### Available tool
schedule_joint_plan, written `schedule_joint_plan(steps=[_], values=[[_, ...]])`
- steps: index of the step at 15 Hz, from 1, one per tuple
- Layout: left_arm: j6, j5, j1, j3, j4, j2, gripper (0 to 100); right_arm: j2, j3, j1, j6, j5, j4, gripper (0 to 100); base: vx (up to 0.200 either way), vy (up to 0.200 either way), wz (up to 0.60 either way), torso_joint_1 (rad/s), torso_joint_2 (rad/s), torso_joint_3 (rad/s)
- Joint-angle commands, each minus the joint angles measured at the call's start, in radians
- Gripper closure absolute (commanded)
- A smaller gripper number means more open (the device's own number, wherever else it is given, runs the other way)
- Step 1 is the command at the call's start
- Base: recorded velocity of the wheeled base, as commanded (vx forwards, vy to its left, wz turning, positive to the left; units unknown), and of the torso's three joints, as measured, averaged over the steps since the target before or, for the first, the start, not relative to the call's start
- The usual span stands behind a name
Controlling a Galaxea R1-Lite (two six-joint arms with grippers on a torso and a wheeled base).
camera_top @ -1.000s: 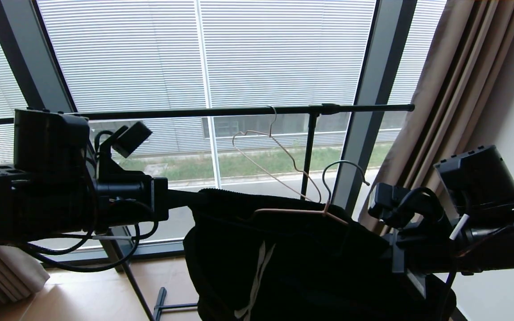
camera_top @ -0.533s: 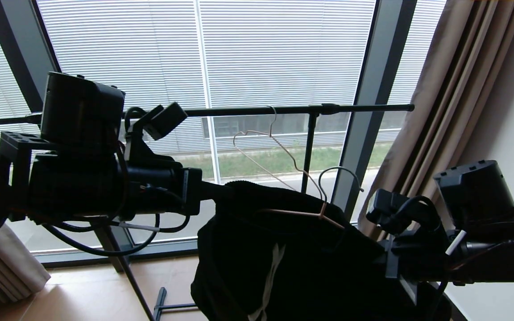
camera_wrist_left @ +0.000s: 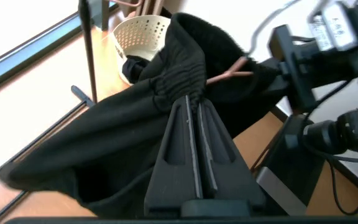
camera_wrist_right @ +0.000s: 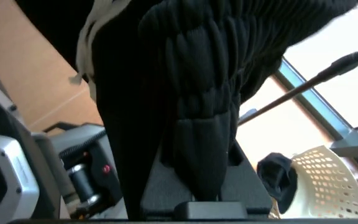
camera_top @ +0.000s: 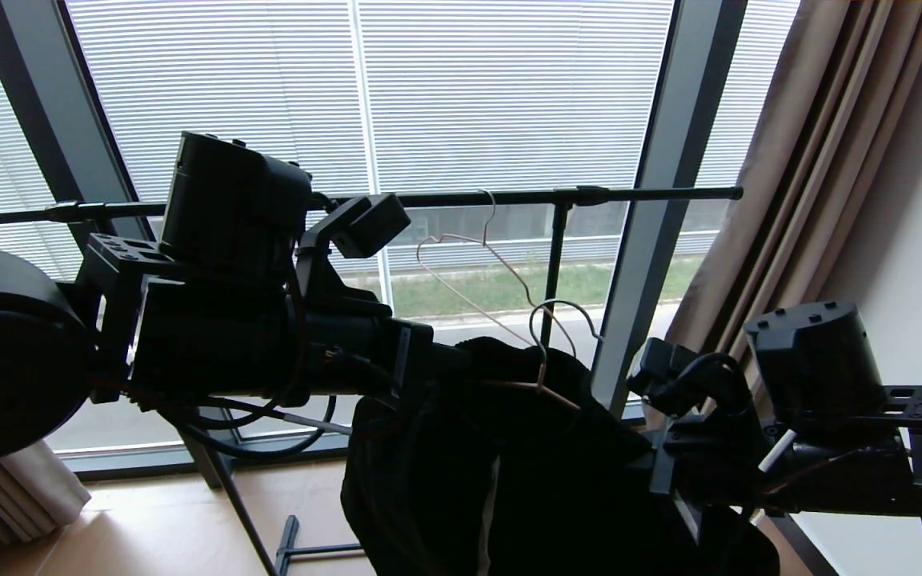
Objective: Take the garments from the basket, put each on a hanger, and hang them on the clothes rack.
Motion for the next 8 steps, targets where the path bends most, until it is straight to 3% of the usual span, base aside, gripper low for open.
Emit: schedule_joint_plan(steps=[1,4,8], values=[[0.005,-0.001,-0.006,-0.007,0.000,0.003,100,0.046,0.041,0.008,0.024,0.005,-0.075,100,0.000,0.000,0.00,0.000,0.00,0.000],[0.056,-0.001,0.000,0.038,-0.006,-0.024,100,0.043,0.116,-0.058,0.033,0.143,-0.268,100,0.000,0.000,0.00,0.000,0.00,0.000],[0.080,0.001,0.002,0.070,-0.035,-0.029,100,0.014,0.153,-0.115,0.035,0.295,-0.350,100,0.000,0.000,0.00,0.000,0.00,0.000]])
